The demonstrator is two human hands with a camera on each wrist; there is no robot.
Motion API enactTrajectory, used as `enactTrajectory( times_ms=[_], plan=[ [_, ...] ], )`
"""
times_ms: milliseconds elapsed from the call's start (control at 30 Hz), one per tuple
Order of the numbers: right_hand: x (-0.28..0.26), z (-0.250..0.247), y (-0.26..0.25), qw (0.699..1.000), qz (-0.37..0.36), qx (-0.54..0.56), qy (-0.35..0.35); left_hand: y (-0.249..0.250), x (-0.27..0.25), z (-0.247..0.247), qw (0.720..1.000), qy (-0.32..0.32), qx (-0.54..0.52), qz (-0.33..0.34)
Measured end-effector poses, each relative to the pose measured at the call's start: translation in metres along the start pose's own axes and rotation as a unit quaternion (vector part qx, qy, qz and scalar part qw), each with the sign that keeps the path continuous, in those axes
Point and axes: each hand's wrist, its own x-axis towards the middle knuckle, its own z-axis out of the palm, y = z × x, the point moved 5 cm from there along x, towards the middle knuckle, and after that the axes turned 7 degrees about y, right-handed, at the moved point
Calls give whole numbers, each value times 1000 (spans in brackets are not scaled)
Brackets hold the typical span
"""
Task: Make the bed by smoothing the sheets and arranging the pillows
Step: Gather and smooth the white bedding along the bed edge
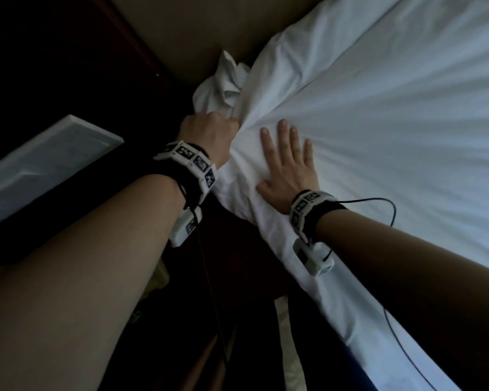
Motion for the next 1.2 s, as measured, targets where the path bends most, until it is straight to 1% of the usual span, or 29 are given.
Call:
enactTrajectory(
  times_ms=[33,100,133,167,200,300,467,533,633,700,833,933,1000,1100,1200],
  plan=[
    [0,5,3,1000,0,0,-16,-3,-2,8,1000,0,-6,-11],
    [4,15,16,998,12,-6,-66,-9,-6,23,998,3,-22,-57],
    [7,18,25,995,17,-18,-94,-11,-9,31,996,-3,-25,-81],
    [8,19,35,992,18,-33,-117,-9,-12,39,996,-21,-26,-86],
    [9,17,44,990,17,-46,-131,-2,-16,48,996,-36,-29,-71],
    [6,9,64,990,10,-59,-130,32,-19,60,998,-27,-52,15],
    [-20,0,99,985,-3,-90,-146,99,-22,49,994,-6,5,110],
    [-33,-6,114,983,-3,-98,-158,120,-27,44,993,-15,-3,121],
    [-58,-20,127,977,-11,-111,-182,144,-42,37,992,-52,2,116],
    [-80,-35,133,978,-1,-94,-186,161,-56,27,990,-69,18,123],
    [-144,-72,156,988,27,-64,-140,208,-84,-13,990,-72,16,123],
    [-210,-101,188,986,75,-71,-128,260,-110,-52,990,-52,16,132],
    [-262,-120,212,984,116,-69,-117,301,-133,-80,988,-29,22,148],
    [-352,-152,241,979,175,-60,-80,365,-179,-124,986,15,19,164],
    [-458,-179,256,975,214,-42,-47,431,-243,-157,983,37,33,177]
  ],
)
